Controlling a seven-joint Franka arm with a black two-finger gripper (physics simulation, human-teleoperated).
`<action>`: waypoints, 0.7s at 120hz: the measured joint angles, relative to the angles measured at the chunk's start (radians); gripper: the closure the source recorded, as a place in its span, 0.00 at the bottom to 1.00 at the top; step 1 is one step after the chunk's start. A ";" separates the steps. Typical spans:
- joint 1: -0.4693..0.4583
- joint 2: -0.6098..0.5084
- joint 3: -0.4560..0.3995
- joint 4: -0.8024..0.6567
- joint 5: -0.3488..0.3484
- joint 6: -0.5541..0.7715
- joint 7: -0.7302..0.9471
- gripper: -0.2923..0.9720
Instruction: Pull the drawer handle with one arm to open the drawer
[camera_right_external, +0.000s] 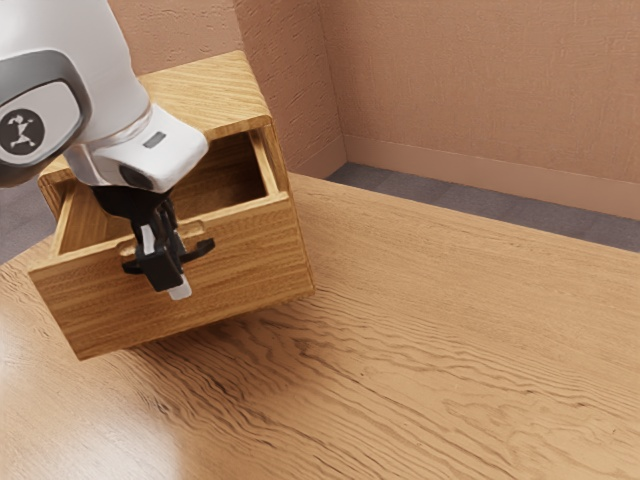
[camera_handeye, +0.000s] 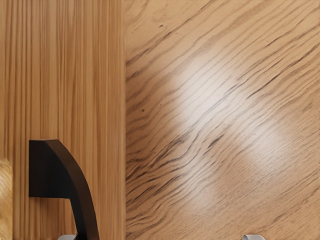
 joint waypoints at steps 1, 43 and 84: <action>0.000 -0.001 0.000 -0.002 0.000 0.000 0.000 0.45; 0.017 -0.070 -0.061 0.010 0.085 0.007 -0.018 0.45; -0.131 0.154 0.137 0.302 0.028 -0.023 -0.026 0.29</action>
